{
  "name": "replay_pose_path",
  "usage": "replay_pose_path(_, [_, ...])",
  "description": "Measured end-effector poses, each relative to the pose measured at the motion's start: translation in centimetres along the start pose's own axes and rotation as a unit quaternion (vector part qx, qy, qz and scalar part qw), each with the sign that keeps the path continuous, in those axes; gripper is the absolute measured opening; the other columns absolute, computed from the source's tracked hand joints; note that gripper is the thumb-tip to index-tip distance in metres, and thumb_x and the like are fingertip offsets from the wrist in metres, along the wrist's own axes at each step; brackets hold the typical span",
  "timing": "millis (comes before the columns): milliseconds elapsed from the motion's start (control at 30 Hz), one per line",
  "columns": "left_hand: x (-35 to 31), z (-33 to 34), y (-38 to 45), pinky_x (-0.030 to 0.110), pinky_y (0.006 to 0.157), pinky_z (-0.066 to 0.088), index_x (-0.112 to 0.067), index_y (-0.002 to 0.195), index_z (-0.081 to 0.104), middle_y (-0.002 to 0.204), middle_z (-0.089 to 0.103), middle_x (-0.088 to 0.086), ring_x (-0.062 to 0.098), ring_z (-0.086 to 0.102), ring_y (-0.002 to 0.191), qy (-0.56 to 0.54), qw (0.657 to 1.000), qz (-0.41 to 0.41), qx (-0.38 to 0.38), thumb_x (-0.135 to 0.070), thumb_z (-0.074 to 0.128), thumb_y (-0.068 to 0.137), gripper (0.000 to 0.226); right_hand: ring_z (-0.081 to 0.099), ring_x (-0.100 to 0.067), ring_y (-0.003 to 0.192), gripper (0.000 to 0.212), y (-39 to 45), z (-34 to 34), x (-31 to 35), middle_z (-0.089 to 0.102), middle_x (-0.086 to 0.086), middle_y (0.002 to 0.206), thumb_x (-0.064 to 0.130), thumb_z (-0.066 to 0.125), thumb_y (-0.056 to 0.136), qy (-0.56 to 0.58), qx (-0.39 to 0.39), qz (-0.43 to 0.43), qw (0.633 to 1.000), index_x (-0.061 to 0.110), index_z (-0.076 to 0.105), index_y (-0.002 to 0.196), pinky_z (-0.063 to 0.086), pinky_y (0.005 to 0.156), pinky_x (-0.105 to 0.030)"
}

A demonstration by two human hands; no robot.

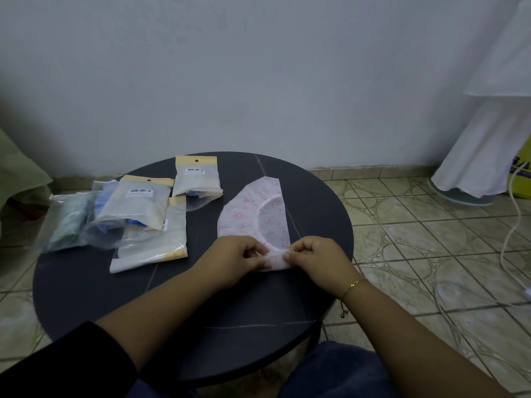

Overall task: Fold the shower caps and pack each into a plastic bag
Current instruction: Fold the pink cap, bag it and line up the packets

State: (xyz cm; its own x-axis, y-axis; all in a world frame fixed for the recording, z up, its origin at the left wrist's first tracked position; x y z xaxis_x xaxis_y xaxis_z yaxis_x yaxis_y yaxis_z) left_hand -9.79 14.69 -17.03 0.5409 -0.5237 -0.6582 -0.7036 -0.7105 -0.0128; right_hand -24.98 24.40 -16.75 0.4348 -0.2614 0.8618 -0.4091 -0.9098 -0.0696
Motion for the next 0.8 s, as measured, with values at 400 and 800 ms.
replay_pose_path(400, [-0.3, 0.2, 0.6, 0.013, 0.061, 0.037, -0.027, 0.082, 0.067, 0.084, 0.063, -0.012, 0.001, 0.054, 0.072, 0.035, 0.999, -0.012, -0.012, -0.036, 0.069, 0.083, 0.01, 0.051, -0.007, 0.068, 0.015, 0.5, 0.4, -0.2, 0.055, 0.006, 0.075, 0.019, 0.073, 0.079, -0.052, -0.042, 0.035, 0.997, 0.021, 0.058, 0.081, 0.037, 0.056, -0.018])
replay_pose_path(800, [-1.3, 0.4, 0.3, 0.021, 0.085, 0.045, -0.027, 0.12, 0.061, 0.117, 0.052, -0.013, 0.003, 0.053, 0.1, 0.227, 0.962, 0.139, 0.055, -0.047, 0.054, 0.089, 0.038, 0.055, -0.013, 0.089, 0.014, 0.4, 0.6, -0.1, 0.049, 0.004, 0.1, 0.034, 0.061, 0.087, -0.224, -0.005, -0.031, 0.974, 0.026, 0.068, 0.098, 0.047, 0.082, -0.028])
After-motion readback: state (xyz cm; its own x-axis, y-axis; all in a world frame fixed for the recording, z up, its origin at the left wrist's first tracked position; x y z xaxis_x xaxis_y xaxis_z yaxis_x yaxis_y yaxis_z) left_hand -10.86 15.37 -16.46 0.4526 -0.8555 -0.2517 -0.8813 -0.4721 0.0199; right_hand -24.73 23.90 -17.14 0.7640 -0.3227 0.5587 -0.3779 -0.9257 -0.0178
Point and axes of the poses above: each hand's wrist, its own y-axis towards the middle knuckle, its own z-axis out of the palm, x = y × z, the point moved 3 cm from there along y, towards the middle knuckle
